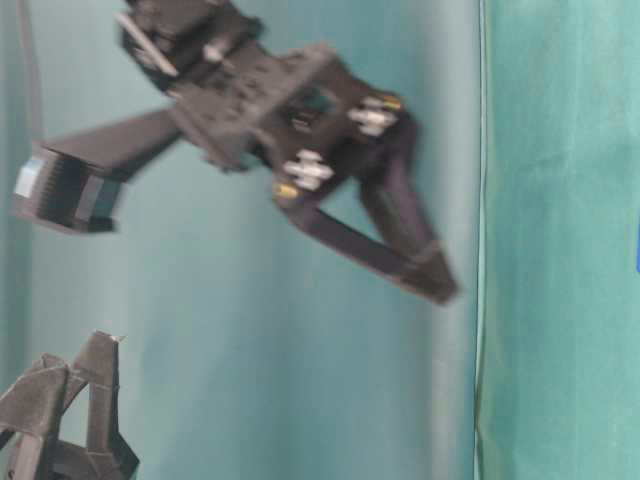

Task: Handover the blue block to the right arm after grasping it with the left arm, then place it in the designated position.
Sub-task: 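Open the right gripper and lift it away from the cube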

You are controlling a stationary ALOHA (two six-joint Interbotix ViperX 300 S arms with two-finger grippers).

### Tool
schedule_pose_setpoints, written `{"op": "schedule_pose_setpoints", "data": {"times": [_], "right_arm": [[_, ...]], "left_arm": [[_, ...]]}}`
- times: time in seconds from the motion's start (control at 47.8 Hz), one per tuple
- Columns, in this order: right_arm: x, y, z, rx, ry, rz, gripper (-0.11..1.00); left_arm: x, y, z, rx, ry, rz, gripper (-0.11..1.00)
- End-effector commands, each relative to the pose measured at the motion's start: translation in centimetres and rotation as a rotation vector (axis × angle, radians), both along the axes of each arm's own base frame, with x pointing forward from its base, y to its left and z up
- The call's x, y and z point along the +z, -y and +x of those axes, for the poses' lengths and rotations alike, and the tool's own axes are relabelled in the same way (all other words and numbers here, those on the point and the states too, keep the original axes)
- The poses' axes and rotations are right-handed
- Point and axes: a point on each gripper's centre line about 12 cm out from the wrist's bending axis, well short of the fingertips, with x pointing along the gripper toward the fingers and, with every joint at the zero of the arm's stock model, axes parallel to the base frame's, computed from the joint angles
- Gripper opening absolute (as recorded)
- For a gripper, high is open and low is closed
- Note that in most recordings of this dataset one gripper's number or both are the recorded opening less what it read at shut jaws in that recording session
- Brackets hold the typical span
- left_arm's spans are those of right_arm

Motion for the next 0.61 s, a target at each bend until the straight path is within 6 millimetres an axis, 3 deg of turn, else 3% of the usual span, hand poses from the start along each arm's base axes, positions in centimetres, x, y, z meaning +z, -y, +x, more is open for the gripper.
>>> {"op": "schedule_pose_setpoints", "data": {"times": [0.0, 0.586], "right_arm": [[3.2, 0.0, -0.2, -0.004, 0.061, -0.002, 0.92], [9.7, 0.0, -2.8, -0.022, 0.125, -0.036, 0.92]], "left_arm": [[1.4, 0.1, 0.1, -0.003, 0.038, 0.000, 1.00], [1.4, 0.1, 0.1, -0.003, 0.038, 0.000, 1.00]]}}
